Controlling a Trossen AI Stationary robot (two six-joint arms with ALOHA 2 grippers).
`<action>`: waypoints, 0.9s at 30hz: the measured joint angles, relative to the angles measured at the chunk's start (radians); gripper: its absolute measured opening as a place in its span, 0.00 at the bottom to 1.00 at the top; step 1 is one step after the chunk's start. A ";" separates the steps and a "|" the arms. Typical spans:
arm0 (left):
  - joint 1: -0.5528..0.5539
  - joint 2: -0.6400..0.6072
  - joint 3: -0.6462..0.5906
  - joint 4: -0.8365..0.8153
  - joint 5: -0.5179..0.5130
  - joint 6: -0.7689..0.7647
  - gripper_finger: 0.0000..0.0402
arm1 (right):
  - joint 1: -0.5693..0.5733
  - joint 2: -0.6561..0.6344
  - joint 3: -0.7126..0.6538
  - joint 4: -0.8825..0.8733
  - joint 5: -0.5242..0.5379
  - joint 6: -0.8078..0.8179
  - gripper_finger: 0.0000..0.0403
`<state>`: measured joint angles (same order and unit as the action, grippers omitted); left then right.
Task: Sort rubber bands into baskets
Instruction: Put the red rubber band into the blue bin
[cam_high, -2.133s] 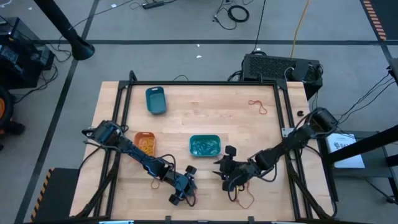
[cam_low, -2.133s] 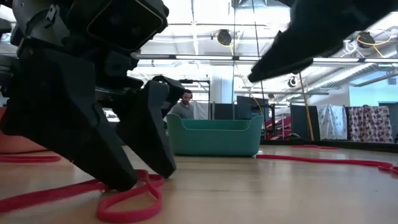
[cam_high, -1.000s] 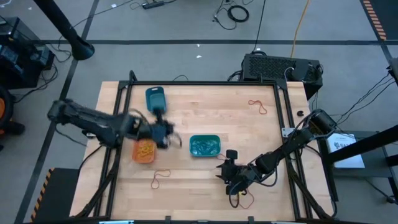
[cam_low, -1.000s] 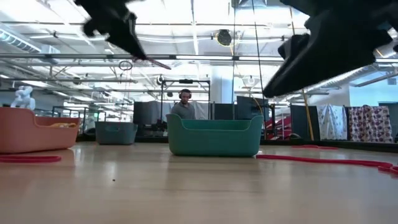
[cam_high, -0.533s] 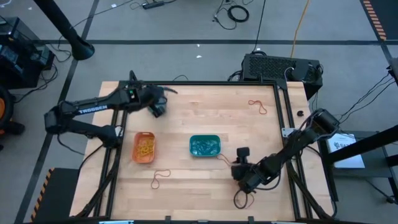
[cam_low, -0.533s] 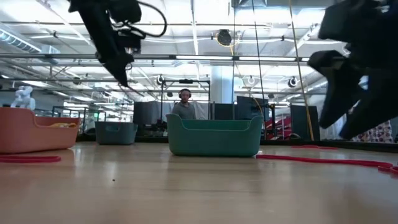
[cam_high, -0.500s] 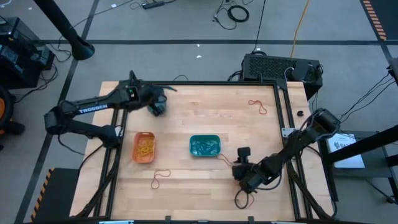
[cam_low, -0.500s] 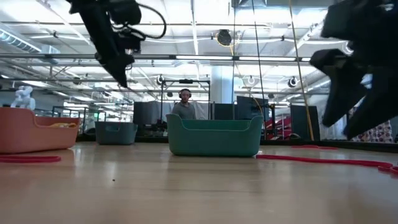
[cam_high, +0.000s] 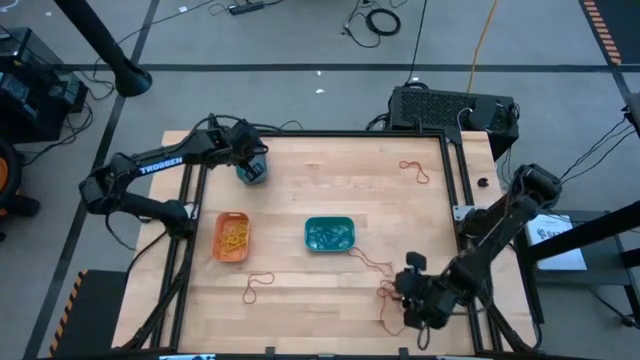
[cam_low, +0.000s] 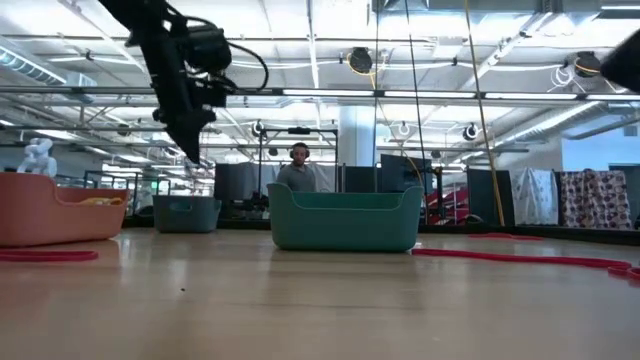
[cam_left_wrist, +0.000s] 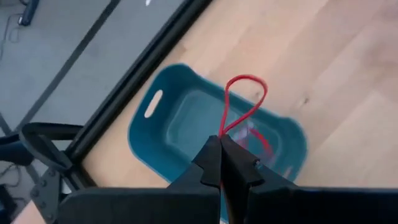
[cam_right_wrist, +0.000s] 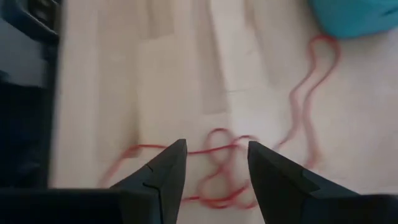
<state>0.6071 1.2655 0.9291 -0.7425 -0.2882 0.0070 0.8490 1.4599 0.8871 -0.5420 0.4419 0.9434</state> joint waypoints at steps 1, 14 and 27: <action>0.006 0.011 0.000 -0.001 0.000 0.014 0.00 | 0.014 0.004 0.000 0.016 0.001 0.035 0.41; 0.065 0.120 0.000 0.002 -0.012 0.108 0.04 | 0.131 0.026 0.000 0.284 0.112 0.301 0.41; 0.066 0.124 0.000 0.063 -0.143 0.175 0.31 | 0.152 0.077 0.000 0.305 0.192 0.257 0.41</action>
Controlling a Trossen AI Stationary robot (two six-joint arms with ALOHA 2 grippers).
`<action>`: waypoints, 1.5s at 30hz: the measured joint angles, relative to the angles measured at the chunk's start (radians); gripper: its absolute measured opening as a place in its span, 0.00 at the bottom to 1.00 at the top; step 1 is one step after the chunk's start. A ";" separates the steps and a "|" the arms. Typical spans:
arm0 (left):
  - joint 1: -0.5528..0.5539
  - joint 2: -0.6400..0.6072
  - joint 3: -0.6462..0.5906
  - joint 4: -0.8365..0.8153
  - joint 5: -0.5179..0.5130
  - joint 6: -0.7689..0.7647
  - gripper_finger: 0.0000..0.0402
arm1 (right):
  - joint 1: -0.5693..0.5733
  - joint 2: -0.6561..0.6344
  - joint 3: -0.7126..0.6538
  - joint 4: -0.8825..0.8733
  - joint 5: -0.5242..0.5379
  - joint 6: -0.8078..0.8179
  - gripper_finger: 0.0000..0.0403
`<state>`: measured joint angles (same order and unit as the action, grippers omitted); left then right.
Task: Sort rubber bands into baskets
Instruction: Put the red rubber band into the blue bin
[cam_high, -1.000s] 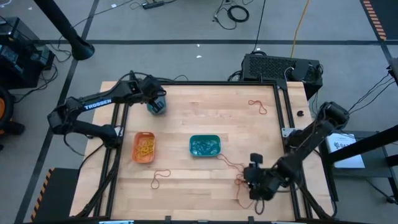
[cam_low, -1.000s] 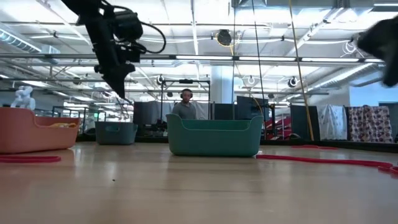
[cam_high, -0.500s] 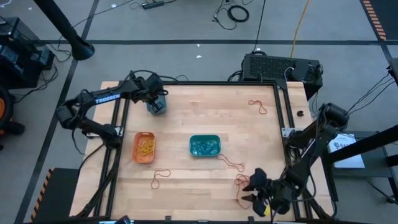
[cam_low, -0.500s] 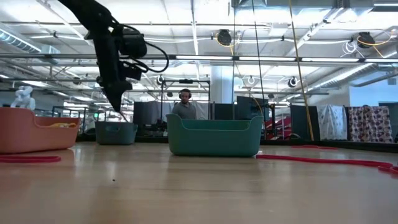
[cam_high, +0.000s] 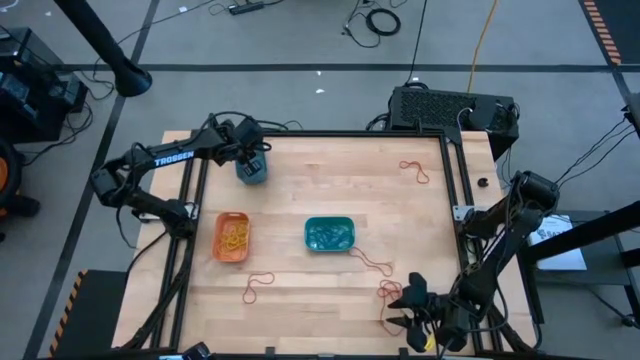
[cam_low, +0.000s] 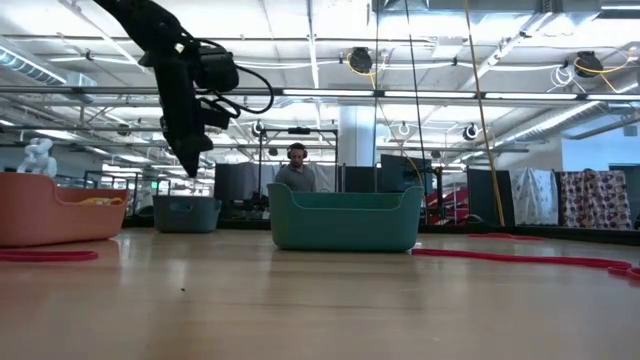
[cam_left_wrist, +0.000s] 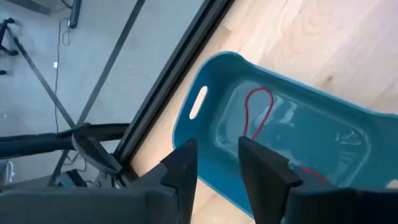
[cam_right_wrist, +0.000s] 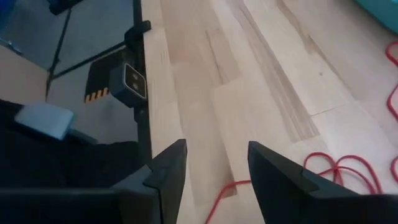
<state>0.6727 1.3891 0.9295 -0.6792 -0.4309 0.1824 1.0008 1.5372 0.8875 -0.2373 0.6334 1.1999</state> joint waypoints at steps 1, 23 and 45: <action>0.000 0.000 0.000 -0.002 0.000 0.001 0.31 | 0.000 0.000 0.000 -0.001 0.000 -0.010 0.41; -0.524 0.004 0.034 0.503 0.812 -0.046 0.32 | 0.001 0.000 0.000 -0.053 0.024 -0.094 0.41; -0.956 0.847 0.455 1.130 0.520 -0.037 0.32 | 0.003 -0.001 0.000 -0.061 -0.029 0.010 0.41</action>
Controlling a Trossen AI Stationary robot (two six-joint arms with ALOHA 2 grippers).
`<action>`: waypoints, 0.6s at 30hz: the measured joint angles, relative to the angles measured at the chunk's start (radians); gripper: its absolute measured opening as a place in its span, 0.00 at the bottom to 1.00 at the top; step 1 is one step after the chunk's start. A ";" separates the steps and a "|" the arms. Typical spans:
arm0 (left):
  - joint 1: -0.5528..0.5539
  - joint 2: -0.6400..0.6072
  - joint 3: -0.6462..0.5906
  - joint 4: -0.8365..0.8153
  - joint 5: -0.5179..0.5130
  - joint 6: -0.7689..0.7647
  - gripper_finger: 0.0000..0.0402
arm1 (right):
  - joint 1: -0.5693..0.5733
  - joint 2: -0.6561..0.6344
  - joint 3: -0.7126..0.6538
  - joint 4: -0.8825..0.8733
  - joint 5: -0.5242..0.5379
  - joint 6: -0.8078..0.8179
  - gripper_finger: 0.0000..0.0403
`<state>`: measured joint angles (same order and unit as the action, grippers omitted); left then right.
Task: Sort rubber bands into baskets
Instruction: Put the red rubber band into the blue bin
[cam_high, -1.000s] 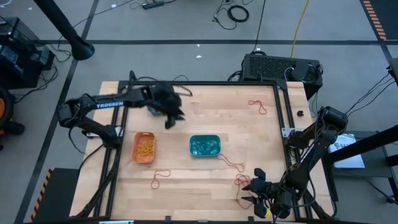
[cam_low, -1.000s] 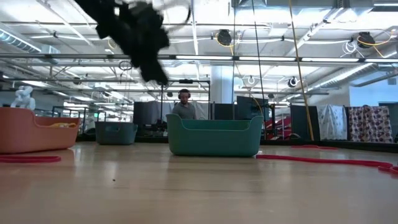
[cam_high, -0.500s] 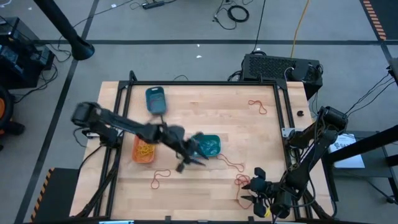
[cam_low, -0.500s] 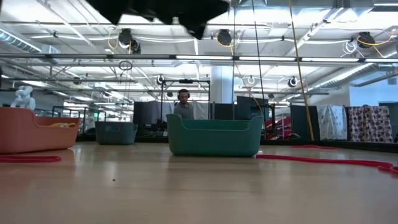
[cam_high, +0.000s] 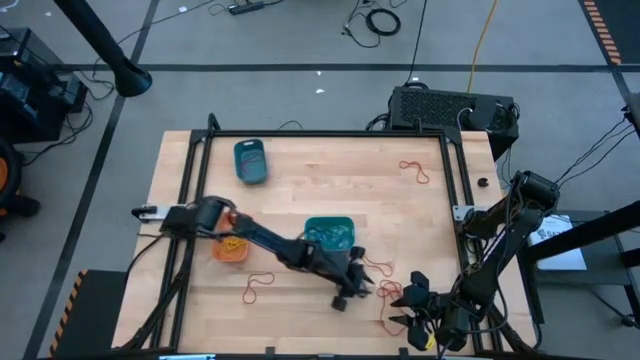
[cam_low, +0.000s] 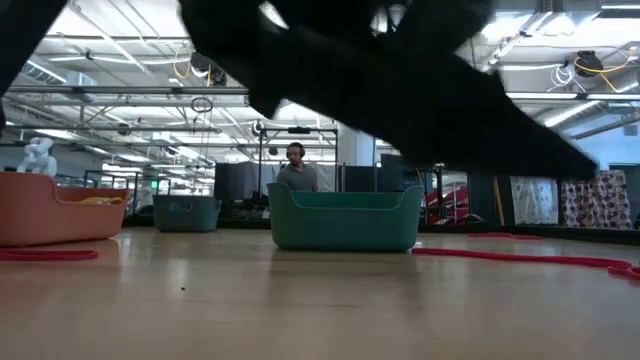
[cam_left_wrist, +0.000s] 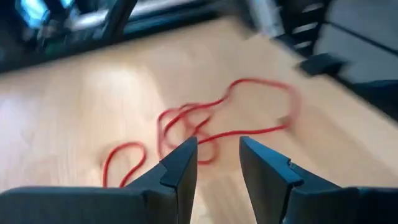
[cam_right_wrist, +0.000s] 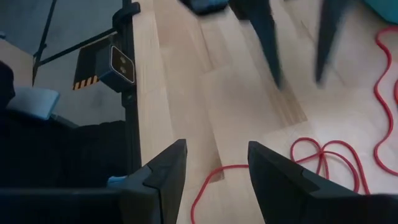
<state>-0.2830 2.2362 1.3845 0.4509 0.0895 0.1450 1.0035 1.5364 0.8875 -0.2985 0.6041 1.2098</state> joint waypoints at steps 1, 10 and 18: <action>0.003 0.029 0.036 -0.021 -0.022 -0.020 0.32 | 0.000 0.000 0.000 0.000 0.001 0.000 0.41; 0.007 0.175 0.193 -0.103 -0.047 -0.060 0.32 | 0.000 0.000 0.000 -0.017 0.001 0.001 0.41; 0.009 0.179 0.197 -0.051 -0.095 -0.088 0.32 | 0.000 0.000 0.000 -0.040 0.002 -0.026 0.41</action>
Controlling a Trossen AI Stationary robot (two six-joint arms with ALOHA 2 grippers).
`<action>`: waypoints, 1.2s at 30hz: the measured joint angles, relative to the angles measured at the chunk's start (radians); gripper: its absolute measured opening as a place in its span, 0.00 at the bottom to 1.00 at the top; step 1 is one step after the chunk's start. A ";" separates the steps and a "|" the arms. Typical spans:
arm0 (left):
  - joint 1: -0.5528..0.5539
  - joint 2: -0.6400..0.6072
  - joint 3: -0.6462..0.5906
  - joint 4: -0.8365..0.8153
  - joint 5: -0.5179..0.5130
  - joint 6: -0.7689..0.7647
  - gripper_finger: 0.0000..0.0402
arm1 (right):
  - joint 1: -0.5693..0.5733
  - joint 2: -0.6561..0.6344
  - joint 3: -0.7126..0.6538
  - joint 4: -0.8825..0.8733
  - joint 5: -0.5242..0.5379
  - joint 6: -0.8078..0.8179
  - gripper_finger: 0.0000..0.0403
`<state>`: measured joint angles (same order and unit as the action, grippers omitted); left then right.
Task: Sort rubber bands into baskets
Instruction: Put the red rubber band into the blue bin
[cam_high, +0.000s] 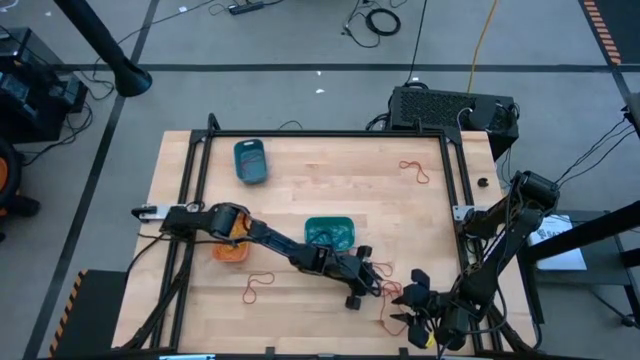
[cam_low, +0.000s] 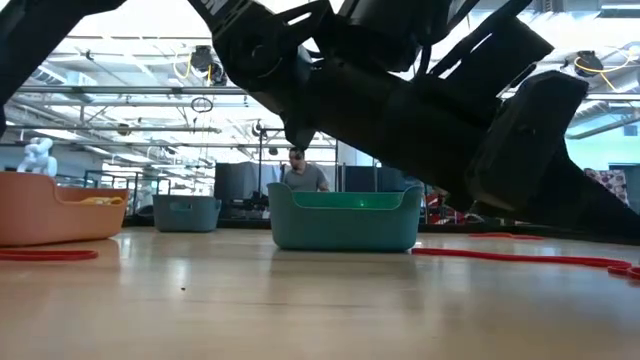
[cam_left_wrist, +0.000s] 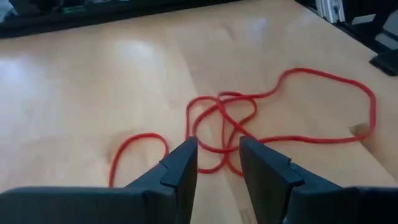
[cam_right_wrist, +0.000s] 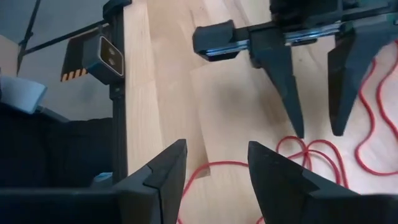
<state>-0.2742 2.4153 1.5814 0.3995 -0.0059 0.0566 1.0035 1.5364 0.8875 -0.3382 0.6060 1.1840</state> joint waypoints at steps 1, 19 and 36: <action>0.000 0.000 0.000 0.003 -0.004 0.000 0.32 | 0.000 0.000 0.000 -0.006 0.000 0.001 0.41; -0.013 0.092 0.043 0.032 -0.011 -0.051 0.31 | 0.000 0.000 0.001 -0.041 0.049 0.004 0.41; -0.007 -0.072 0.040 -0.279 -0.048 0.193 0.01 | 0.000 0.000 0.001 -0.049 0.048 0.001 0.41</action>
<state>-0.2810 2.3432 1.6211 0.1208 -0.0536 0.2494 1.0035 1.5364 0.8886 -0.3871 0.6537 1.1851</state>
